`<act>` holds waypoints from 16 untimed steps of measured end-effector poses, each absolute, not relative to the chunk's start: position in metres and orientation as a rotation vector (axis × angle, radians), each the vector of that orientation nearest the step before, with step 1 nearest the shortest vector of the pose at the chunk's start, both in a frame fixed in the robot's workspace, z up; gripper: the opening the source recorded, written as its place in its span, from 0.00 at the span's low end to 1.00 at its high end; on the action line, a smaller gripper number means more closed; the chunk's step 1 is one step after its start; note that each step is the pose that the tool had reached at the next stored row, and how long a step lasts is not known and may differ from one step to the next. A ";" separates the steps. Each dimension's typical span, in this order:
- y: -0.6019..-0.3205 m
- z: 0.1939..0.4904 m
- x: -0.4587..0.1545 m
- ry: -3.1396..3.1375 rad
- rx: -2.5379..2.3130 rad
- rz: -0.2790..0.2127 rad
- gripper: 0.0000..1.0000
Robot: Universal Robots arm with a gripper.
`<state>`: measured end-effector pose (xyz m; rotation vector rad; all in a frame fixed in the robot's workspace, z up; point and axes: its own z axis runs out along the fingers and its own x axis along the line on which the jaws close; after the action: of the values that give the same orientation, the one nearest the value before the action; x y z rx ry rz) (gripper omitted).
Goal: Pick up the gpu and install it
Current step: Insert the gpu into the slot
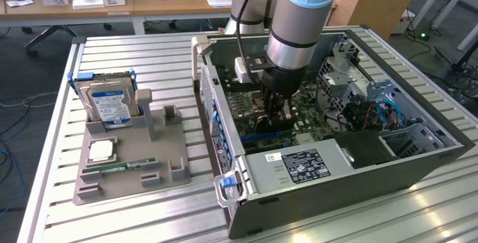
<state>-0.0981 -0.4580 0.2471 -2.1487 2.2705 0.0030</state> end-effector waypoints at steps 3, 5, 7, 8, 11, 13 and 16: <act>-0.458 0.247 -0.098 2.270 -2.149 0.003 0.27; -0.458 0.247 -0.098 2.270 -2.149 0.003 0.27; -0.458 0.247 -0.098 2.270 -2.149 0.003 0.27; -0.458 0.247 -0.098 2.270 -2.149 0.003 0.27; -0.458 0.246 -0.098 2.272 -2.147 0.003 0.27; -0.458 0.246 -0.098 2.277 -2.142 0.003 0.27; -0.458 0.246 -0.098 2.280 -2.138 0.003 0.27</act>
<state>-0.0982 -0.4579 0.2460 -2.1378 2.2805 0.0030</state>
